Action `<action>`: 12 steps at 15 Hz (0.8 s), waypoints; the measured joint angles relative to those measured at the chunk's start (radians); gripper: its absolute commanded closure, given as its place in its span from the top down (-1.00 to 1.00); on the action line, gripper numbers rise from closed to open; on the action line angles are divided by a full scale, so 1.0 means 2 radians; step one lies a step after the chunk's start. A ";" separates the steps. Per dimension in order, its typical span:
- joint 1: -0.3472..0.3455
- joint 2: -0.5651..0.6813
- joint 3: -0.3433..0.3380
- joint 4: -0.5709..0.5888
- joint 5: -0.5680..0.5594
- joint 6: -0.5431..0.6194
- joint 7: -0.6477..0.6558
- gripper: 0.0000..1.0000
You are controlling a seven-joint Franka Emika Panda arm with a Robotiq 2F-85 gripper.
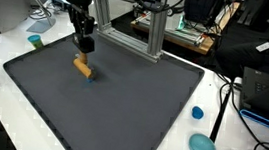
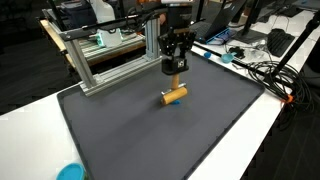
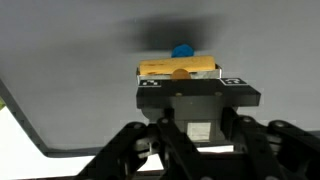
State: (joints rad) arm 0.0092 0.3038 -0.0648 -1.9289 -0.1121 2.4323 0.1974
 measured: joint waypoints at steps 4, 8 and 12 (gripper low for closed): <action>0.000 0.003 0.003 0.015 0.006 -0.013 -0.002 -0.57; 0.000 0.009 0.004 0.027 0.019 -0.031 -0.006 -0.57; -0.002 0.021 0.004 0.039 0.027 -0.034 -0.016 -0.57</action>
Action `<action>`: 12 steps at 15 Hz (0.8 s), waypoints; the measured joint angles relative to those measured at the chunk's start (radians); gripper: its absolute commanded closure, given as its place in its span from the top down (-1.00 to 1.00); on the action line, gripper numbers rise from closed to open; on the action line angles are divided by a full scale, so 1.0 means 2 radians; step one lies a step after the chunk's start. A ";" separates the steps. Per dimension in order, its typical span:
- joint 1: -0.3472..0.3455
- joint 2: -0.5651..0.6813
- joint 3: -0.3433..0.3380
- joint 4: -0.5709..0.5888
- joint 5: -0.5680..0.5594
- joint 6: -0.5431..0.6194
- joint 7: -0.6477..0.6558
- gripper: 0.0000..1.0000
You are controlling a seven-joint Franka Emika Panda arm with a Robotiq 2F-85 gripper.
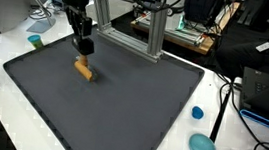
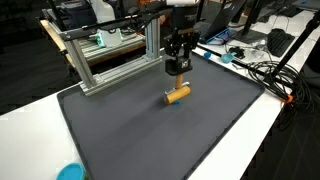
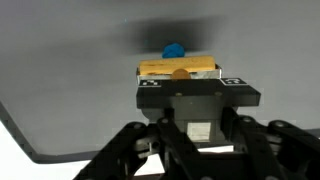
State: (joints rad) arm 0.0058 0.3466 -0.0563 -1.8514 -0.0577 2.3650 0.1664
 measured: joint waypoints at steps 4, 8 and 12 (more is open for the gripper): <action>-0.002 0.011 0.000 0.012 0.000 -0.008 0.000 -0.57; -0.005 0.017 0.000 0.019 0.001 -0.015 0.000 -0.57; -0.008 0.021 0.000 0.030 0.004 -0.040 0.000 -0.57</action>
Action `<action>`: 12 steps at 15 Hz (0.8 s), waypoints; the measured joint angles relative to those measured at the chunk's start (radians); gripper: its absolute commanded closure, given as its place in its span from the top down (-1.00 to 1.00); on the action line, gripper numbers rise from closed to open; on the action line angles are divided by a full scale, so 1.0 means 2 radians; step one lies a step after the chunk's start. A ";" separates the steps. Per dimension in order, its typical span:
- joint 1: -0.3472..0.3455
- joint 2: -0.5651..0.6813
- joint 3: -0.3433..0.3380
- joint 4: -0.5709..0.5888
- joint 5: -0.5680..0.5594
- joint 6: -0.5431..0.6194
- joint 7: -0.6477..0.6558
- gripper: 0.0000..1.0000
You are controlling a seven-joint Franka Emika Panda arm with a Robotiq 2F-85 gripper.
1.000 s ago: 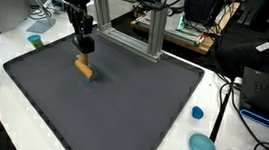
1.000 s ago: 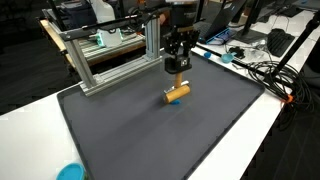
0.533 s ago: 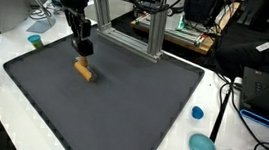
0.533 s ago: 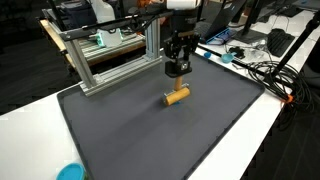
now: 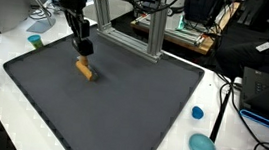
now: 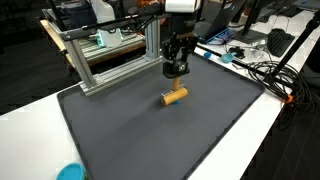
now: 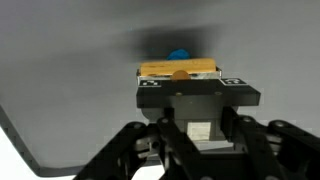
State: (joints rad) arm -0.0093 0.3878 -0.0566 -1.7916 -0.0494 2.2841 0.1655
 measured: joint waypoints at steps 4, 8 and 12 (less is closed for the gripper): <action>-0.002 0.002 0.000 0.007 0.004 -0.023 0.000 -0.57; -0.002 0.012 0.000 0.009 0.004 -0.014 0.000 -0.57; 0.000 0.012 0.000 0.013 0.002 -0.016 0.001 -0.57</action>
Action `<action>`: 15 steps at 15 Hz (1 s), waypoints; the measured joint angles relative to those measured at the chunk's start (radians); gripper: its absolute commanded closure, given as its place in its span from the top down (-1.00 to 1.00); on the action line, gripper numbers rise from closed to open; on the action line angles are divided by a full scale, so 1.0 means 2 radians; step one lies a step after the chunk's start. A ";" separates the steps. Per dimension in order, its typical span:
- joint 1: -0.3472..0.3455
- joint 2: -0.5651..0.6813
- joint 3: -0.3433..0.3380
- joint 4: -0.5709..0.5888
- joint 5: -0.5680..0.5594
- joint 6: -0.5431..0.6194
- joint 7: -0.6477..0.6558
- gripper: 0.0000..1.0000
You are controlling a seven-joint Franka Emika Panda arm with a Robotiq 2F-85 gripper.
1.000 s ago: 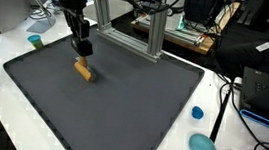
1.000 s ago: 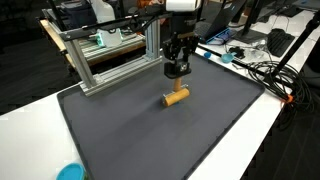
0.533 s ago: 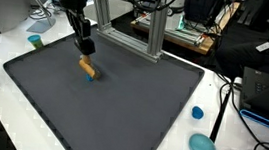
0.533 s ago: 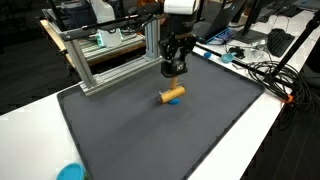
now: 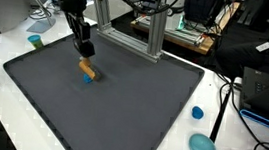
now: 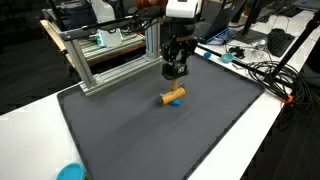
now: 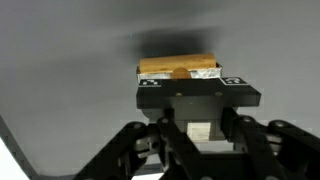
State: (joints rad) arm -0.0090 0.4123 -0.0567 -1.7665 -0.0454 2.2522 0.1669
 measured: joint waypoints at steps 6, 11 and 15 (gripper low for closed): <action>0.016 -0.013 0.000 0.001 -0.019 -0.012 0.005 -0.57; 0.018 -0.017 -0.004 0.001 -0.025 0.006 0.005 -0.57; 0.014 -0.016 -0.008 0.001 -0.025 0.011 0.005 -0.57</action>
State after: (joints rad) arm 0.0183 0.3801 -0.0730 -1.7651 -0.0955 2.2734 0.1772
